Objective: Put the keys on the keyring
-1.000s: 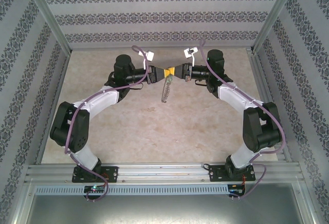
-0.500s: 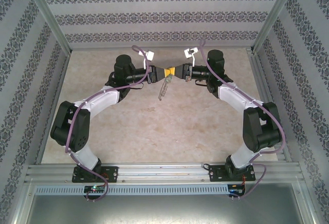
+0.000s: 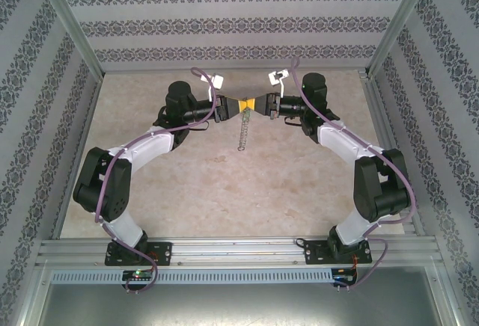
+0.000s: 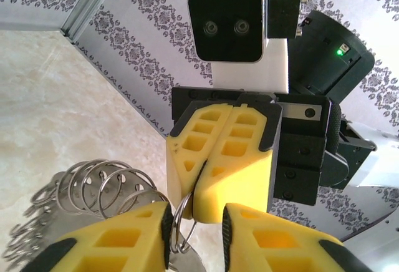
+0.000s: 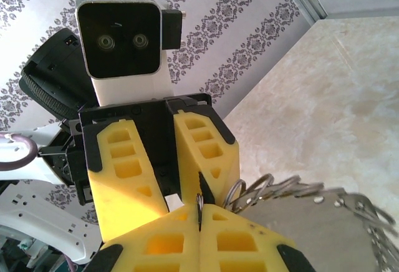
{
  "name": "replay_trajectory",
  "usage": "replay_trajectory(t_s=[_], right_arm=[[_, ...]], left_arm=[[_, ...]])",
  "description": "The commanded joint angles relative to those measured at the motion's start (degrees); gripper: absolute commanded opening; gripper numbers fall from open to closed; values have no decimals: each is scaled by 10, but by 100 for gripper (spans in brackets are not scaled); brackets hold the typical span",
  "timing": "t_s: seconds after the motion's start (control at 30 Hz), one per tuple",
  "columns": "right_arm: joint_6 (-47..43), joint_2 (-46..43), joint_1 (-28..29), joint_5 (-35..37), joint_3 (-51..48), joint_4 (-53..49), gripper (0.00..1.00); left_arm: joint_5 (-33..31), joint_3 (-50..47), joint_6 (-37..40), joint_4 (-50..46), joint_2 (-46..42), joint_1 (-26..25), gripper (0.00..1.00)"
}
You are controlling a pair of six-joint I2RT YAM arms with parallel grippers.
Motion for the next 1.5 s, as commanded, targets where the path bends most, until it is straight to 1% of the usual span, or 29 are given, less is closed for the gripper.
replay_trajectory(t_s=[0.0,0.17,0.5,0.63,0.7,0.9,1.0,1.03,1.07,1.1,1.13,1.17,1.2,1.27,1.33,1.47], right_arm=[[-14,-23,-8,-7,-4,21,0],[-13,-22,-7,-8,-6,21,0],[-9,-17,-4,-13,-2,28,0],[-9,-16,-2,-13,-2,28,0],[-8,-16,-2,-12,-2,28,0],[-4,-23,1,-7,0,32,0],[2,-28,1,-1,0,34,0],[3,-30,2,4,-1,33,2],[4,-34,-1,9,-3,31,12],[5,-40,-3,14,-7,34,20],[5,-46,-5,20,-10,34,26],[5,-54,-8,27,-17,34,35],[6,-63,-12,36,-24,35,41],[7,-84,-20,50,-42,38,44],[7,-105,-27,67,-63,41,46],[0,-145,-37,112,-112,42,48]], left_arm=[[-2,-8,1,45,-23,-7,23],[1,-9,-7,60,-20,-7,15],[9,-6,-24,78,-5,-8,17],[11,-2,-22,75,-1,-10,15],[13,-2,-21,73,0,-10,13],[16,-4,-16,71,3,-10,0],[15,-9,-11,79,0,-10,0],[14,-11,-13,86,-1,-10,0],[12,-15,-16,96,-2,-10,0],[10,-19,-20,107,-2,-10,0],[10,-21,-24,119,-3,-10,0],[8,-26,-29,133,-3,-9,0],[7,-30,-35,149,-3,-9,0],[4,-36,-47,178,-2,-8,0],[9,-34,-55,187,0,-7,0],[22,-30,-68,209,3,-7,0]])
